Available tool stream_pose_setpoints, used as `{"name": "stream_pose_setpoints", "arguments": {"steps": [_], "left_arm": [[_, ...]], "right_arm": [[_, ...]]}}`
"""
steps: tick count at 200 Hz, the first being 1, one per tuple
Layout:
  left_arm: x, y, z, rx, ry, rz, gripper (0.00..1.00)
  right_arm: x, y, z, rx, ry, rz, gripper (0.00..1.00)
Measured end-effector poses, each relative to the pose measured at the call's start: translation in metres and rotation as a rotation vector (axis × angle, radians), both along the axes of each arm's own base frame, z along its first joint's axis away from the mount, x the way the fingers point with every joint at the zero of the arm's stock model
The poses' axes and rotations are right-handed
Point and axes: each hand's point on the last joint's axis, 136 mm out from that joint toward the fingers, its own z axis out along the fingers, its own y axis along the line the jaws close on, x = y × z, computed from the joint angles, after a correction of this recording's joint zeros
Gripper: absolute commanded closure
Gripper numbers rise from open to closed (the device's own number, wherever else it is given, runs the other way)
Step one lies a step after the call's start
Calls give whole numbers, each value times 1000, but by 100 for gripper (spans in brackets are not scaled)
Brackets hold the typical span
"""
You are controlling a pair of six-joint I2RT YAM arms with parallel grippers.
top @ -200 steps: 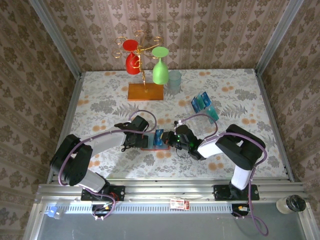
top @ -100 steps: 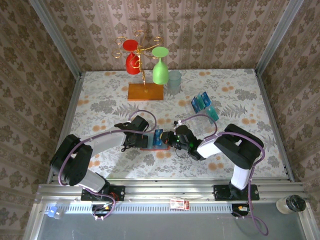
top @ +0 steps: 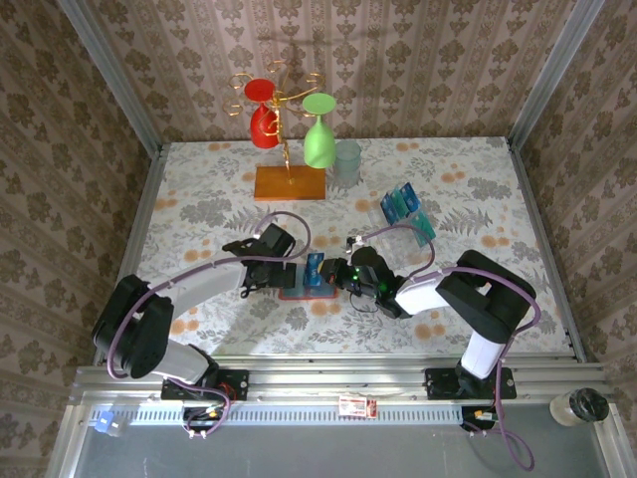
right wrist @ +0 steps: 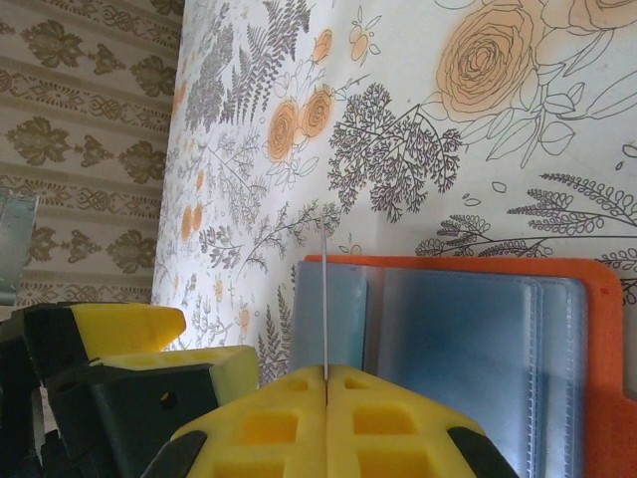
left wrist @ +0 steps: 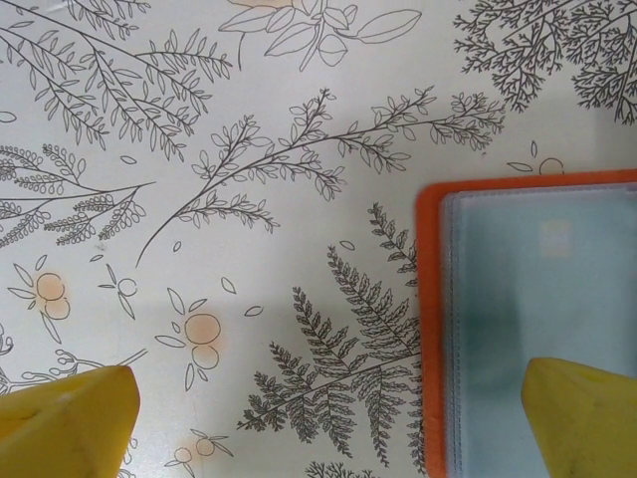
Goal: Put the credit cards into the card holder
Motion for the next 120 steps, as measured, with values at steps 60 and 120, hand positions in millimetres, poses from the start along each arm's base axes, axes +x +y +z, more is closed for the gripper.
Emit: {"name": "stream_pose_setpoints", "arguments": {"steps": [60, 120], "left_arm": [[-3, 5, -18, 55, 46, -3, 0], [-2, 8, -22, 79, 46, 3, 0]], "right_arm": [[0, 0, 0, 0, 0, 0, 100], [0, 0, -4, -6, 5, -3, 100]]}}
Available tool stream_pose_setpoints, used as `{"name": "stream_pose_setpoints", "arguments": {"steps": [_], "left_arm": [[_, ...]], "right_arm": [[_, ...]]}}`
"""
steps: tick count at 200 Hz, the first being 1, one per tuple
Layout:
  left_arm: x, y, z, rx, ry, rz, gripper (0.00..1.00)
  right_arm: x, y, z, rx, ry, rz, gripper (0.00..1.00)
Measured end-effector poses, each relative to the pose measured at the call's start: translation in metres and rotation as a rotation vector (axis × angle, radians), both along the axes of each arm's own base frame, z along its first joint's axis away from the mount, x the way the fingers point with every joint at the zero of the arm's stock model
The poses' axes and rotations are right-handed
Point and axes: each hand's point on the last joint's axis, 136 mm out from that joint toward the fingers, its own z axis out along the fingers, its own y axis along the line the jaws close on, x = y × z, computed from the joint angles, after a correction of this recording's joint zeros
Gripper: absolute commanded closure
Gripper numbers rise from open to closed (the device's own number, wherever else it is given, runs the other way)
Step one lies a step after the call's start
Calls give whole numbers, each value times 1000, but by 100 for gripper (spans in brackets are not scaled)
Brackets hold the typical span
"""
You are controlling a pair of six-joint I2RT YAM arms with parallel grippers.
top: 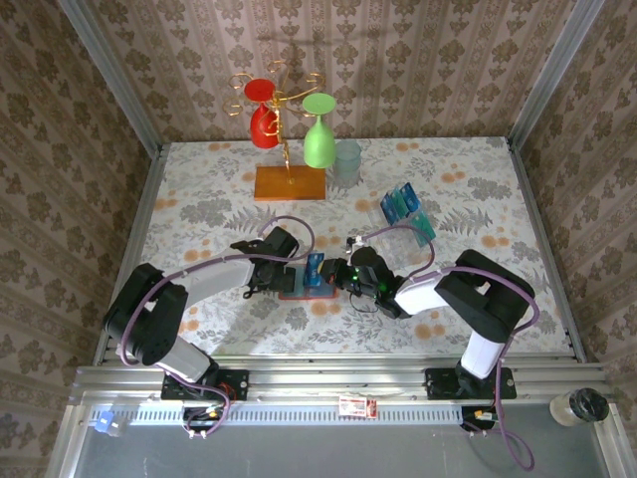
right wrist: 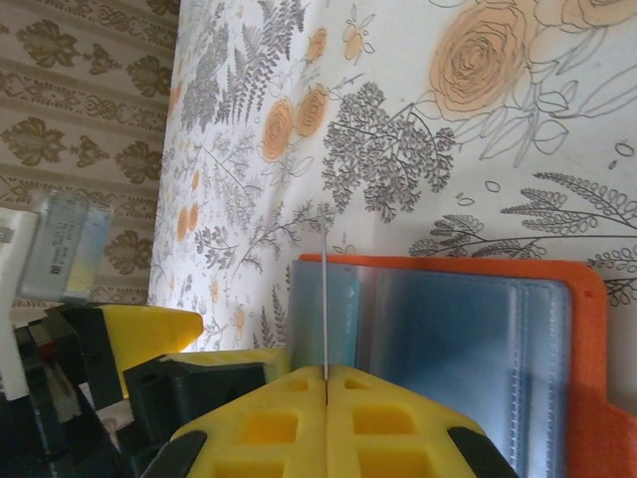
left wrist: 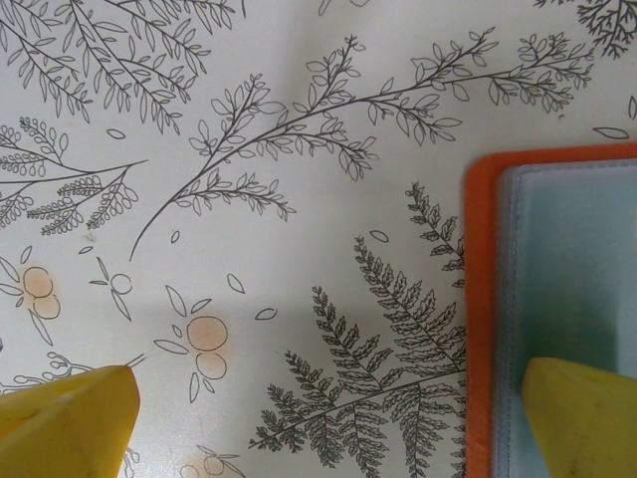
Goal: Put the credit cards into the card holder
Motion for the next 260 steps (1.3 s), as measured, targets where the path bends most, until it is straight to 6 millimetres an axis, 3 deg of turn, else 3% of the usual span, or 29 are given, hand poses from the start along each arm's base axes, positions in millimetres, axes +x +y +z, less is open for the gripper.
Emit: {"name": "stream_pose_setpoints", "arguments": {"steps": [55, 145, 260], "left_arm": [[0, 0, 0, 2, -2, 1, 0], [0, 1, -1, 3, -3, 8, 0], [0, 1, -1, -1, -5, 12, 0]], "right_arm": [[0, 0, -12, -17, 17, 0, 100], [3, 3, -3, 16, -15, 0, 100], [3, 4, -15, 10, 1, -3, 100]]}}
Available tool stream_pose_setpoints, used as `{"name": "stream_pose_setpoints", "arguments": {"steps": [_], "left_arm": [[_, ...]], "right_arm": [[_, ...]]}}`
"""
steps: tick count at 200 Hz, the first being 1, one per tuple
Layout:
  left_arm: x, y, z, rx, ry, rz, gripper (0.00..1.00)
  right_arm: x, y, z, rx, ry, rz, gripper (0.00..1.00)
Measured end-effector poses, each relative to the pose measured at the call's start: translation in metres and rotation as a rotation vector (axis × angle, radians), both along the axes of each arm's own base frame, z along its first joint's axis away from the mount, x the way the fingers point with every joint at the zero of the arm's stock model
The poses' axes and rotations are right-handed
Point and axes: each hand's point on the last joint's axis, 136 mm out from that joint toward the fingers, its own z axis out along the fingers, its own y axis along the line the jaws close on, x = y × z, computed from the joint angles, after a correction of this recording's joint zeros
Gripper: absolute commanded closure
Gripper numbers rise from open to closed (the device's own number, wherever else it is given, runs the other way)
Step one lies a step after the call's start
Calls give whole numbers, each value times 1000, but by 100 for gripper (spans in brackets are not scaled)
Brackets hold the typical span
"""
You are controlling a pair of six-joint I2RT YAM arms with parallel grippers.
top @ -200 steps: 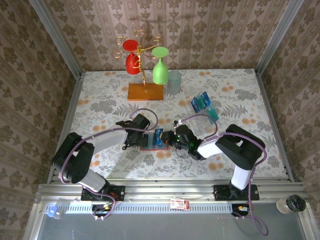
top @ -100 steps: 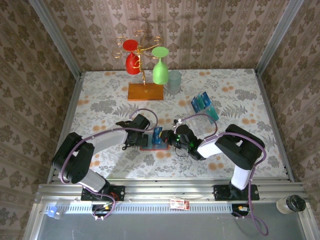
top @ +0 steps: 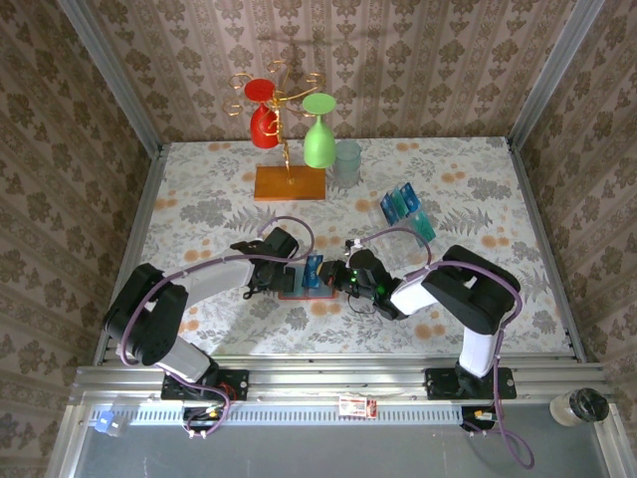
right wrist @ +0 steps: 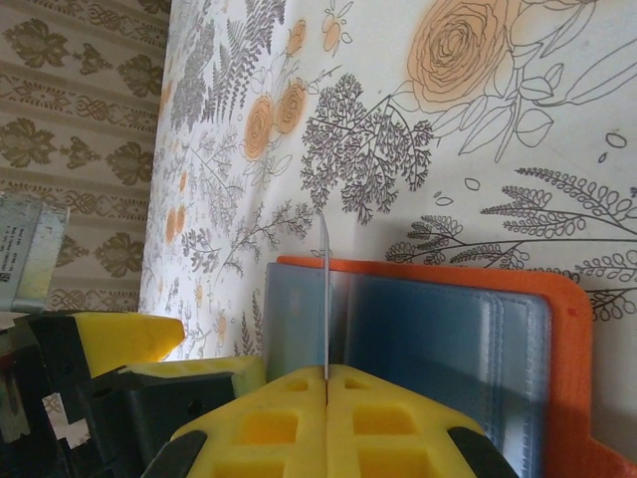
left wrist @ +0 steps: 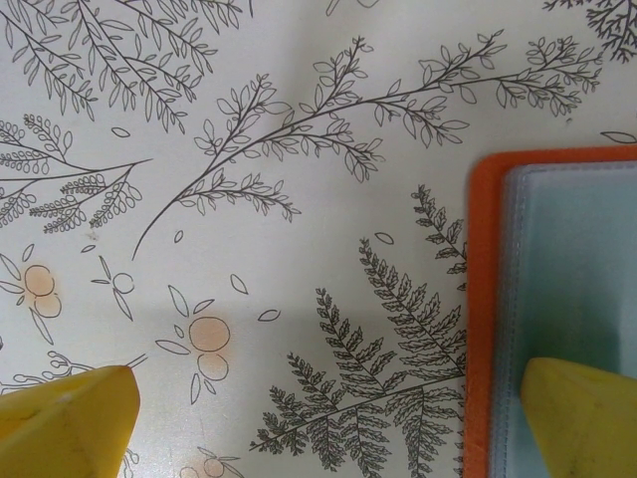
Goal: Put the credit cards into the card holder
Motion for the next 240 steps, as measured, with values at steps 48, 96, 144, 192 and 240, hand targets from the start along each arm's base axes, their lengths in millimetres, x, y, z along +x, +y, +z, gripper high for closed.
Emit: {"name": "stream_pose_setpoints", "arguments": {"steps": [48, 96, 144, 192, 240], "left_arm": [[0, 0, 0, 0, 0, 1, 0], [0, 0, 0, -1, 0, 4, 0], [0, 0, 0, -1, 0, 4, 0], [0, 0, 0, -1, 0, 4, 0], [0, 0, 0, -2, 0, 7, 0]], "right_arm": [[0, 0, -2, 0, 5, -1, 100], [-3, 5, -5, 9, 11, 8, 100], [-7, 9, -8, 8, 18, 19, 100], [-7, 10, -8, 10, 20, 20, 100], [-10, 9, -10, 6, 25, 22, 100]]}}
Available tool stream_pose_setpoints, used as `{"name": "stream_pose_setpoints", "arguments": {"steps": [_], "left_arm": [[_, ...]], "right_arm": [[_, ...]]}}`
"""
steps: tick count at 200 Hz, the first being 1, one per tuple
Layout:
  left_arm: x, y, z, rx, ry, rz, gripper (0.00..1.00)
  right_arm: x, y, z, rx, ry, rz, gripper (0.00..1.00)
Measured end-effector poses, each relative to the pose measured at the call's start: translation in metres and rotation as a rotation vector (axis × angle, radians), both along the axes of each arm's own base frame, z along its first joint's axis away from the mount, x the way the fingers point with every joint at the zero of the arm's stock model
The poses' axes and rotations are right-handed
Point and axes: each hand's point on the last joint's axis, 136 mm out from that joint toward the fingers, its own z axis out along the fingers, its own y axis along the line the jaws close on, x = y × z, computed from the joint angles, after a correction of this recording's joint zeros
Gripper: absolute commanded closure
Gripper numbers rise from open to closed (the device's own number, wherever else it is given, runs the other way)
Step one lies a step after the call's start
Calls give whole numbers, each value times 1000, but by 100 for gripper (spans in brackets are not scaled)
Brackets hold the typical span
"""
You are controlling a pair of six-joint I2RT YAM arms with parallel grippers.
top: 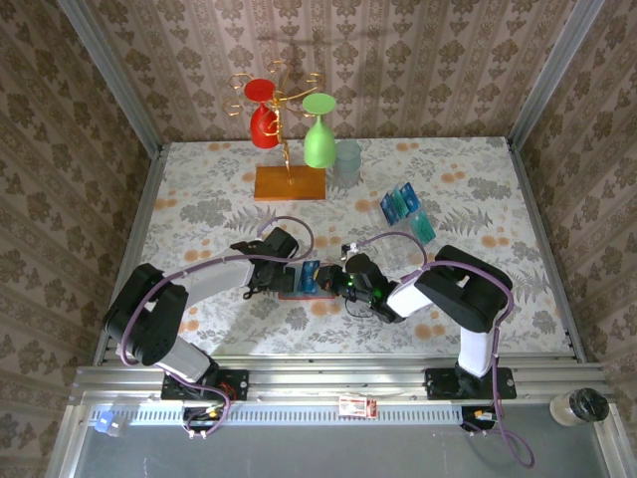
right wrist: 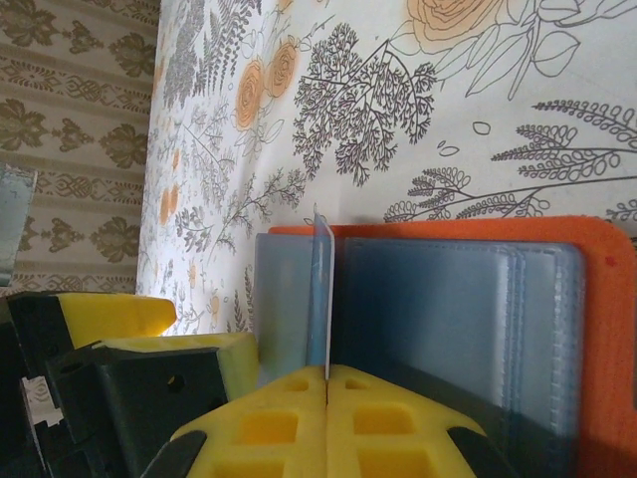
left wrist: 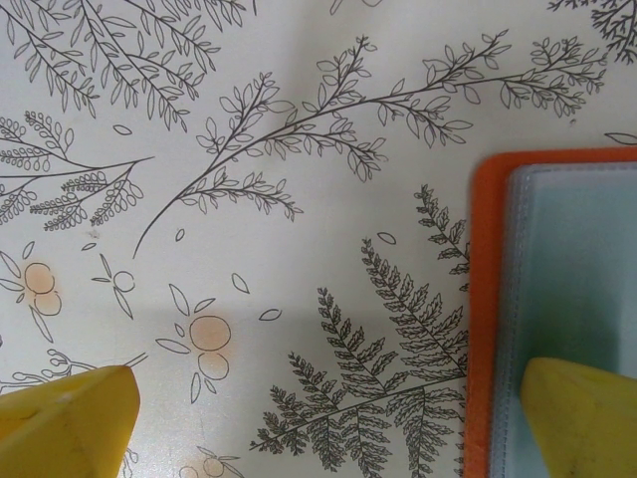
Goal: Put the credit cards into the card holder
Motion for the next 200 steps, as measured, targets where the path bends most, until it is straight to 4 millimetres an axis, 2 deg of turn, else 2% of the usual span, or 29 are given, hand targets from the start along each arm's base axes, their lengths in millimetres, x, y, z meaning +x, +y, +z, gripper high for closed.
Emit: {"name": "stream_pose_setpoints", "arguments": {"steps": [200], "left_arm": [[0, 0, 0, -1, 0, 4, 0]], "right_arm": [[-10, -5, -9, -47, 65, -1, 100]]}}
